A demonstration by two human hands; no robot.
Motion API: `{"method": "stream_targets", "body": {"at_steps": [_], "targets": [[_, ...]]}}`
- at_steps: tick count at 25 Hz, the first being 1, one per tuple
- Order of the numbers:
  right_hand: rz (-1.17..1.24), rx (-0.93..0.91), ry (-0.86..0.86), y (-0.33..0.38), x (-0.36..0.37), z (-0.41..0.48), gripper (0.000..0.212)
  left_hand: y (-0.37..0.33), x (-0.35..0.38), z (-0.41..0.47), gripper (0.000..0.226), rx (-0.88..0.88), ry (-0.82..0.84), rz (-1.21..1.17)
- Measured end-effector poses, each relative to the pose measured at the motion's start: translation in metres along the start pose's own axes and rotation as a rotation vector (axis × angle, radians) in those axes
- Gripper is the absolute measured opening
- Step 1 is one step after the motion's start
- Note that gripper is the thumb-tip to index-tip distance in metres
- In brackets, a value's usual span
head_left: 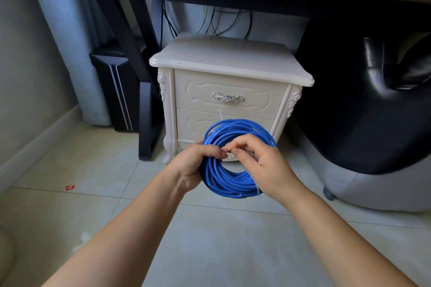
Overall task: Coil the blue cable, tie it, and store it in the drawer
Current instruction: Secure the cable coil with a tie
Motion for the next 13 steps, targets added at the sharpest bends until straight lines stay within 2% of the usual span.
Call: {"method": "stream_targets", "body": {"at_steps": [2,8,10,13], "targets": [[0.001,-0.013,-0.003,-0.001,0.001,0.000,0.011,0.001,-0.001,0.002,0.036,0.002,0.020,-0.001],[0.055,-0.013,-0.010,-0.001,-0.003,0.002,0.010,-0.002,0.005,0.005,0.055,0.121,0.119,-0.053],[0.128,0.028,-0.065,-0.003,-0.005,0.002,0.009,-0.001,0.006,0.008,0.064,0.149,0.109,-0.010],[0.324,0.141,-0.220,-0.005,-0.010,0.001,0.009,-0.001,0.008,0.010,0.087,0.183,0.008,0.087]]}}
Point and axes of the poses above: each hand's wrist, its own z-axis towards the middle knuckle, its own x-axis out of the palm, y = z × x, the point moved 3 cm from there along z, towards the middle knuckle, and after that the axes turned 3 degrees about -z, right-handed, at the moved point
